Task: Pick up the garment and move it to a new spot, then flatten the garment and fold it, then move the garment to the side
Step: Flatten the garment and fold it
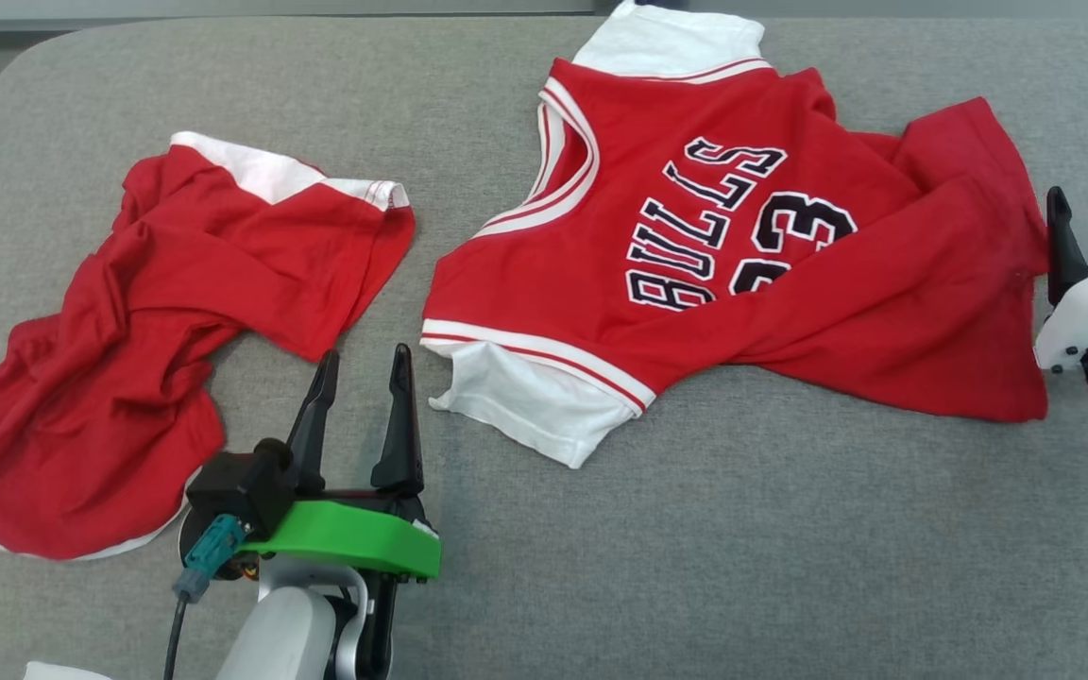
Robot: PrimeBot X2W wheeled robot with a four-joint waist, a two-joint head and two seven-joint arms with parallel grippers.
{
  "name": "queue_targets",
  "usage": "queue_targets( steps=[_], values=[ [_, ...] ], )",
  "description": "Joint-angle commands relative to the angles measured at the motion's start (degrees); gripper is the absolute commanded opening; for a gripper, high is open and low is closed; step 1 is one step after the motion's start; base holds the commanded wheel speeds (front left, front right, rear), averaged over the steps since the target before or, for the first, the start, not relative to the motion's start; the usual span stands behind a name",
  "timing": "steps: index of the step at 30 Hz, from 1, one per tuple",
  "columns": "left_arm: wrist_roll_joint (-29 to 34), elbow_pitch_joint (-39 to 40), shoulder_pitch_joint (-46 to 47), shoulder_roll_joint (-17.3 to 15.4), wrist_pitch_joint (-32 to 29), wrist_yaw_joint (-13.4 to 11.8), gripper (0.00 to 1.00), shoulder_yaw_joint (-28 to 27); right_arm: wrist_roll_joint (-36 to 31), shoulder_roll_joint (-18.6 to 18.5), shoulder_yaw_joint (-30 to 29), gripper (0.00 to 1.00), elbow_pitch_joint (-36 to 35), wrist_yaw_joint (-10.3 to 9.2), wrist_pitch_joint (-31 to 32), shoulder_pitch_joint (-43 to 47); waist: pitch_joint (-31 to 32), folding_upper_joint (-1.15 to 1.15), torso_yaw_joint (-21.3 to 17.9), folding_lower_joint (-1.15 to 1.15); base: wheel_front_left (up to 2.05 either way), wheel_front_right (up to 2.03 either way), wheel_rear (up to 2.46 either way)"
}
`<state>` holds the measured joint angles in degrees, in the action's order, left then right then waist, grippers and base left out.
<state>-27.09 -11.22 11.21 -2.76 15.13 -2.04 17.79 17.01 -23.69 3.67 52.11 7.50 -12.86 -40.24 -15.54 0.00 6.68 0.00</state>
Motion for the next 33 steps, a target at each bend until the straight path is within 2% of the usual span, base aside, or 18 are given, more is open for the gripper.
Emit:
queue_targets(
  steps=[1,5,8,13,16,20,29,33],
  values=[
    [0.73,0.14,-0.52,-0.24,0.03,0.01,1.0,-0.4,1.34,0.98,-0.41,1.0,-0.8,-0.02,-0.97,2.11,1.03,0.0,-1.99,0.0,0.0,0.0,0.0],
    [1.14,0.01,-1.09,-0.25,0.03,0.23,1.0,-1.3,4.43,2.75,-1.34,1.0,-6.38,-0.02,-2.23,7.65,1.75,0.0,-4.11,0.0,0.0,0.0,0.0],
    [1.51,-0.27,-1.71,-0.25,0.03,0.41,1.0,-2.18,6.08,4.9,-2.12,1.0,-13.51,-0.02,-2.32,13.36,2.32,0.0,-5.72,0.0,0.0,0.0,0.0],
    [2.33,-0.98,-2.64,-0.25,0.03,1.02,1.0,-3.41,5.38,9.74,-3.13,1.0,-24.73,-0.01,-2.34,22.53,3.16,0.0,-7.95,0.0,0.0,0.0,0.0],
    [2.93,-1.37,-2.93,-0.26,0.03,1.4,1.0,-3.79,4.68,11.68,-3.37,1.0,-28.59,-0.01,-2.35,25.89,3.5,0.0,-8.68,0.0,0.0,0.0,0.0],
    [3.4,-1.69,-3.25,-0.25,0.03,1.63,1.0,-3.9,3.77,13.43,-3.29,1.0,-30.7,-0.01,-2.35,28.06,3.76,0.0,-9.17,0.0,0.0,0.0,0.0],
    [3.51,-3.2,-3.62,-0.25,0.02,1.77,1.0,-2.76,2.95,13.51,-3.79,1.0,-30.73,-0.01,-2.35,27.75,4.37,0.0,-8.19,0.0,0.0,0.0,0.0],
    [5.13,-7.89,-3.83,-0.25,0.02,0.98,1.0,-1.24,2.7,13.86,-3.45,1.0,-30.6,-0.01,-2.36,27.83,4.62,0.0,-8.07,0.0,0.0,0.0,0.0]
  ],
)
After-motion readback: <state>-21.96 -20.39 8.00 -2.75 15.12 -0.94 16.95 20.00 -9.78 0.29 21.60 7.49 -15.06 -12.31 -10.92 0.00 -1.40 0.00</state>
